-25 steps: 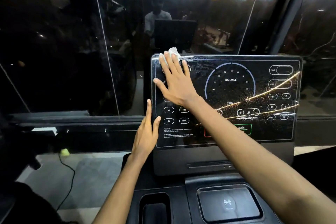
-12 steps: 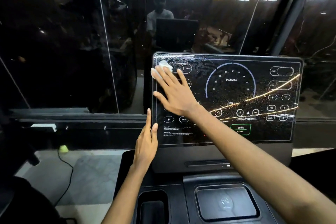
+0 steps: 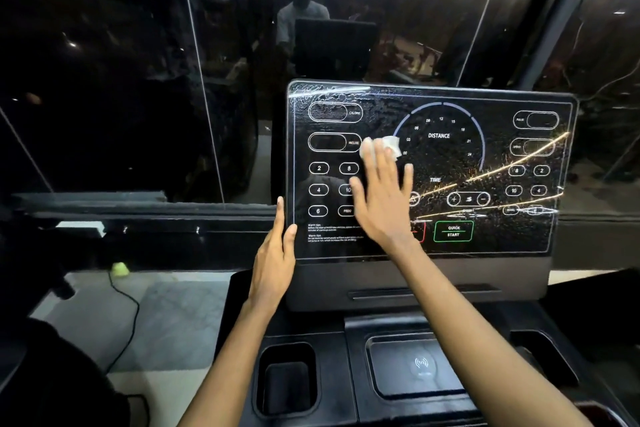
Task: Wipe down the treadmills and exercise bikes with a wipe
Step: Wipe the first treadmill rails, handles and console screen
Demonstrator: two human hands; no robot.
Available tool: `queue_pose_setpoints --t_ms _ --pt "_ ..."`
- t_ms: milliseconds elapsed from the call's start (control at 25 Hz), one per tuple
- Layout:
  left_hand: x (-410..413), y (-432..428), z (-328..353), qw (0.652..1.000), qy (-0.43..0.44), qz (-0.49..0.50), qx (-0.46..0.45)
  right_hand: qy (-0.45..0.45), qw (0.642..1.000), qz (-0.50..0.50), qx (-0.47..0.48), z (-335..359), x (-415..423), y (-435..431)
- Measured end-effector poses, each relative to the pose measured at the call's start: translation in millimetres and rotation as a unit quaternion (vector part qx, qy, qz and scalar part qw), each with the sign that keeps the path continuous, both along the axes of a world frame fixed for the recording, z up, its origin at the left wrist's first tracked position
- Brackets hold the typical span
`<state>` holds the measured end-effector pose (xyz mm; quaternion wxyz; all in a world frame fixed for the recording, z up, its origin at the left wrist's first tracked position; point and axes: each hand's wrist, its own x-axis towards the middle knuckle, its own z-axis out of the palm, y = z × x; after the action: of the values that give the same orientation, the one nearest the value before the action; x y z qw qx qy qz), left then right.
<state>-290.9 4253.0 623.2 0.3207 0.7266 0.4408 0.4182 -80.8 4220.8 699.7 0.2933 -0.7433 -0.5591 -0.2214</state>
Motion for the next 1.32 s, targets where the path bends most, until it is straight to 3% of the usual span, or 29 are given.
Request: queue_pose_setpoints --t_ms 80,280,440,600,840,1000,1320 --pt "1 1 -3 1.0 0.004 0.007 -0.001 0.072 0.997 -0.032 0.024 -2 -3 2" --pt "-3 -10 -11 1.0 -0.004 -0.004 -0.012 0.014 1.0 -0.006 0.001 -21 -14 -7" --pt "-1 -14 -12 1.0 -0.002 0.012 -0.017 0.109 0.991 -0.065 0.049 -10 2 1" --pt "-7 -10 -14 0.999 0.043 0.001 -0.016 0.116 0.99 -0.044 0.074 28 -12 34" --pt "-17 -21 -29 0.996 0.08 -0.013 -0.033 -0.044 0.993 0.104 -0.022 -1 -48 20" --pt "-25 -35 -51 0.993 0.113 -0.023 -0.036 -0.022 0.992 0.12 -0.04 4 -67 26" --pt "-44 -23 -66 0.993 0.106 -0.052 -0.029 -0.134 0.97 0.165 -0.121 -65 -80 -15"
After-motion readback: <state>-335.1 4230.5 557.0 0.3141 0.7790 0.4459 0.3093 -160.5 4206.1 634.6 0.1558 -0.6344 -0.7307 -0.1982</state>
